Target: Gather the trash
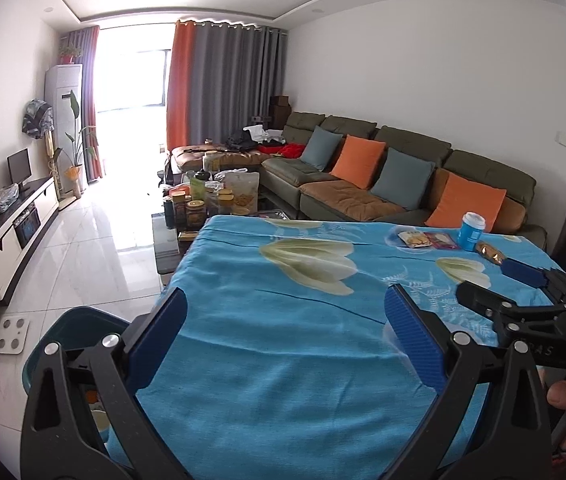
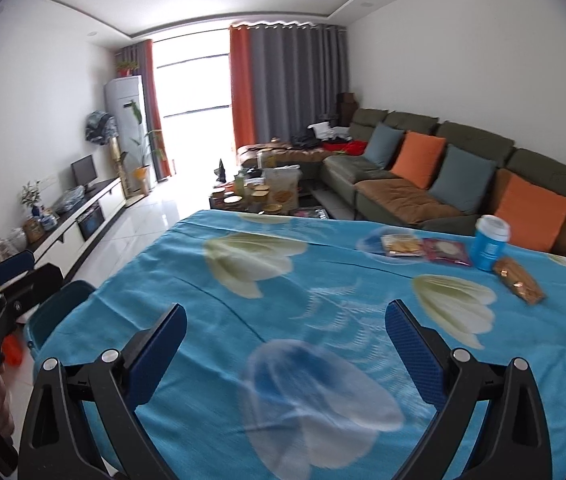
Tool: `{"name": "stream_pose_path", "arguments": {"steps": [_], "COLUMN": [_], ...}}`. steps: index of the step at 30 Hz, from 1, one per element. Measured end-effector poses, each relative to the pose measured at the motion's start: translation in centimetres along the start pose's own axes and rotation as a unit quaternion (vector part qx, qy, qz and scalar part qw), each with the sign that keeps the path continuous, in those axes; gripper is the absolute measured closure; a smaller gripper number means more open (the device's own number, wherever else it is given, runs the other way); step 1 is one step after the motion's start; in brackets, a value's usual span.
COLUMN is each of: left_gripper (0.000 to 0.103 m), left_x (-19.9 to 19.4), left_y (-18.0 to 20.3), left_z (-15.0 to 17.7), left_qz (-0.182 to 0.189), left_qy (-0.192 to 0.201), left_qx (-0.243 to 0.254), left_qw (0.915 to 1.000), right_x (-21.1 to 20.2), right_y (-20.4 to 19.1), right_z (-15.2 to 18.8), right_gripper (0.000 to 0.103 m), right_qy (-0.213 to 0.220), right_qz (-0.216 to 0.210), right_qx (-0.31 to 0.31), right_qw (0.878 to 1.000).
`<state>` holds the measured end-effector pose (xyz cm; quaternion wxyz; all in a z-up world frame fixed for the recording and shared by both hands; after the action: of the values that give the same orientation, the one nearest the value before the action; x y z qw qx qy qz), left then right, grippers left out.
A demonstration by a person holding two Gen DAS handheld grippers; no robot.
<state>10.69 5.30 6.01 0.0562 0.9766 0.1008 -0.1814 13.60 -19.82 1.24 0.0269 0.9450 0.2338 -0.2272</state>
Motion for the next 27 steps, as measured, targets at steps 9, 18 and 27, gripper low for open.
{"name": "stream_pose_path", "arguments": {"steps": [9,18,27], "left_gripper": [0.006,0.006,0.006], "left_x": [-0.1,-1.2,-0.3], "left_y": [2.3,3.8,3.7], "left_z": [1.1,1.6,2.4], "left_qz": [0.027,0.053,0.071], "left_qy": [0.008,0.041,0.048], "left_qx": [0.014,0.027,0.008], "left_qw": [0.9995,0.9974,0.9963], "right_x": [-3.2,-5.6,-6.5], "right_y": [2.6,2.9,2.9], "right_z": [1.7,2.2,3.2], "right_gripper": [0.007,0.007,0.007], "right_qy": [0.029,0.085,0.109], "right_qz": [0.044,0.075,0.092], "right_qx": [0.023,0.017,0.027], "right_qw": [0.998,0.993,0.989]}}
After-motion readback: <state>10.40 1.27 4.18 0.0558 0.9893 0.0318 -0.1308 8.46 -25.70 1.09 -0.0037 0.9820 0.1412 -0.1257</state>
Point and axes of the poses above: each gripper's, at about its wrist camera, not at the fingertips, and x roughly the way its jaws point, y to its right, z to its underside, the point moved 1 cm from there along x, roughly the way its jaws point, and after that the axes turned 4 degrees about y, right-handed, at the moved point
